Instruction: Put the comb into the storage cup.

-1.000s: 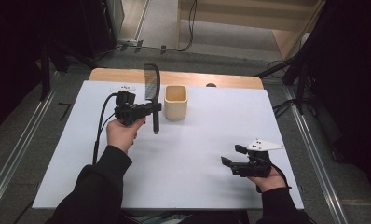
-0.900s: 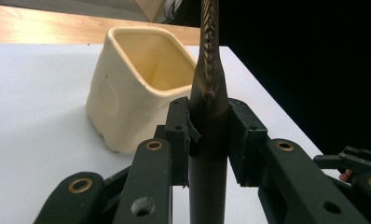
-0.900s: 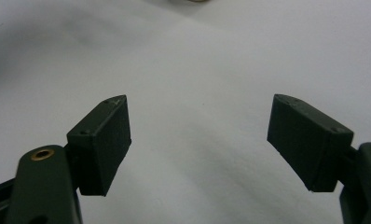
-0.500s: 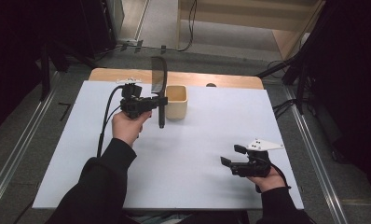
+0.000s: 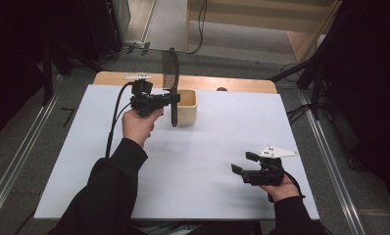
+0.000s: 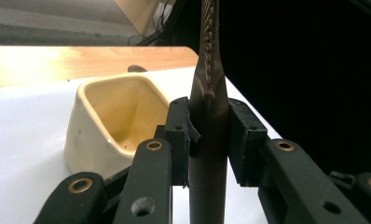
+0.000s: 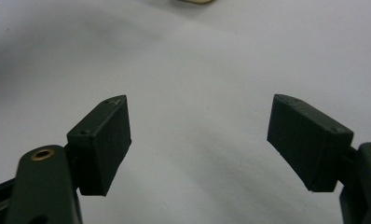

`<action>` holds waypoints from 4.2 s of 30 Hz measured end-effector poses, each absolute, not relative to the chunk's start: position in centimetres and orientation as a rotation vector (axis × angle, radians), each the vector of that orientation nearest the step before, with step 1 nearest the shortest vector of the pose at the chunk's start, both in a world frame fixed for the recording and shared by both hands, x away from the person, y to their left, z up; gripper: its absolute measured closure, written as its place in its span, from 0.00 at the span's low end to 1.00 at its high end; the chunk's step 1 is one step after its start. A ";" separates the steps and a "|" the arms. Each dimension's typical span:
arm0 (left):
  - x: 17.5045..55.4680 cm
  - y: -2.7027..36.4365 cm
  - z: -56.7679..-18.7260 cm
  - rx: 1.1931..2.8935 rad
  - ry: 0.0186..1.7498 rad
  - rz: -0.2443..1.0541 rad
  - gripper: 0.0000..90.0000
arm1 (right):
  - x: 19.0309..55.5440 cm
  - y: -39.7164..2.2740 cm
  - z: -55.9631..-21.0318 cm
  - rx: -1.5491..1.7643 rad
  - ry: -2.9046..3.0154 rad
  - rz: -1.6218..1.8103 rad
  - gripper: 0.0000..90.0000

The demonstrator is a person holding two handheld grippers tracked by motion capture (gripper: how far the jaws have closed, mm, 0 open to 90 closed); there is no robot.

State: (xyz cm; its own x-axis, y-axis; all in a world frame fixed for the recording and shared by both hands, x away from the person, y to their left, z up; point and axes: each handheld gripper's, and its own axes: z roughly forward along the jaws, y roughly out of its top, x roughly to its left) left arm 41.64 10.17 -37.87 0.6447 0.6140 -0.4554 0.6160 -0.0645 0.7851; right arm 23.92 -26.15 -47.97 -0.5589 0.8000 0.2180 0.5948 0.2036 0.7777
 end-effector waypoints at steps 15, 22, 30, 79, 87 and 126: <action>43.6 9.1 -36.3 1.763 0.983 0.050 0.81 | 24.0 -26.3 -48.0 1.340 2.242 1.272 0.22; 44.7 8.7 -36.0 1.757 0.986 0.065 0.81 | 24.0 -26.2 -48.0 1.330 2.237 1.273 0.22; 45.7 8.3 -35.4 1.743 0.980 0.073 0.80 | 24.0 -26.3 -47.9 1.331 2.225 1.284 0.22; 49.2 6.3 -38.0 1.792 0.985 0.182 0.80 | 23.8 -26.3 -47.5 1.309 2.216 1.291 0.22; 49.2 6.2 -38.3 1.807 0.979 0.176 0.80 | 23.7 -26.2 -47.5 1.311 2.216 1.297 0.22; 48.7 6.7 -40.9 1.819 0.985 0.167 0.80 | 23.8 -26.2 -47.5 1.304 2.218 1.309 0.22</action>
